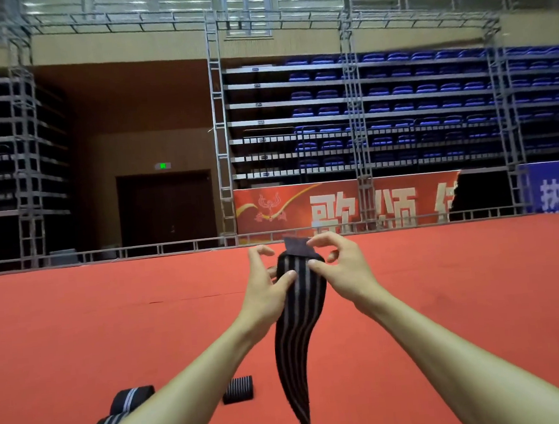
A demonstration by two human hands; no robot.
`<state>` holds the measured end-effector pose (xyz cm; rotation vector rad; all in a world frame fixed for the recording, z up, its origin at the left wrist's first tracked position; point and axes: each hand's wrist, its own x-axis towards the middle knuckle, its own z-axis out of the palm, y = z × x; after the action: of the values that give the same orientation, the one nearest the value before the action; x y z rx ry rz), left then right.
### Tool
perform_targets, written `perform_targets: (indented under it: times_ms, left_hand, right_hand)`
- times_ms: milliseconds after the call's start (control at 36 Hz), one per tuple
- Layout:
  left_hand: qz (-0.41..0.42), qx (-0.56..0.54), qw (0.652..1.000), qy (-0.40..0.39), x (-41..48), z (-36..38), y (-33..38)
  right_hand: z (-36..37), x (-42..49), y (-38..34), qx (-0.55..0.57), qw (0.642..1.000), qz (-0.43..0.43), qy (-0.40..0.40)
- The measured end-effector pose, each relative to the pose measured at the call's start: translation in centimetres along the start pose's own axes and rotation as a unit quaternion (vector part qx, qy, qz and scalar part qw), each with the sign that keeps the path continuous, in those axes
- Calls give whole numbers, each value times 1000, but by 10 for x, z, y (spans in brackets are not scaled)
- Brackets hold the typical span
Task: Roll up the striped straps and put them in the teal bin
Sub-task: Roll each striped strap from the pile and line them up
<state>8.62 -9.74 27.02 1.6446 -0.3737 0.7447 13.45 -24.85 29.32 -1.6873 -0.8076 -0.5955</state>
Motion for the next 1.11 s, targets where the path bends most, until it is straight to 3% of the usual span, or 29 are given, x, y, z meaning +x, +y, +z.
perform_targets:
  times_ms: [83,222,444,583,806,1111]
  left_hand:
    - [15,-9,1000,-22,3,0,7]
    - [65,86,993,-52,10,4,12]
    - [66,64,995,-30,11,12,22]
    - [62,58,991,-102,-1,10,22]
    - [53,148,966,-207,-24,11,11]
    - [27,221,944,-244,-43,16,-4]
  right_hand:
    - [-4,0,4,23,1000,17,10]
    - [-10,-7,-2,182,981,70,-23]
    - [-19,-1,-11,68,998,-15,-5]
    - [-27,11,-25,76,996,-22,30]
    - [-41,29,-39,50,995,-52,71]
    - [-59,55,-64,43,989,-71,119]
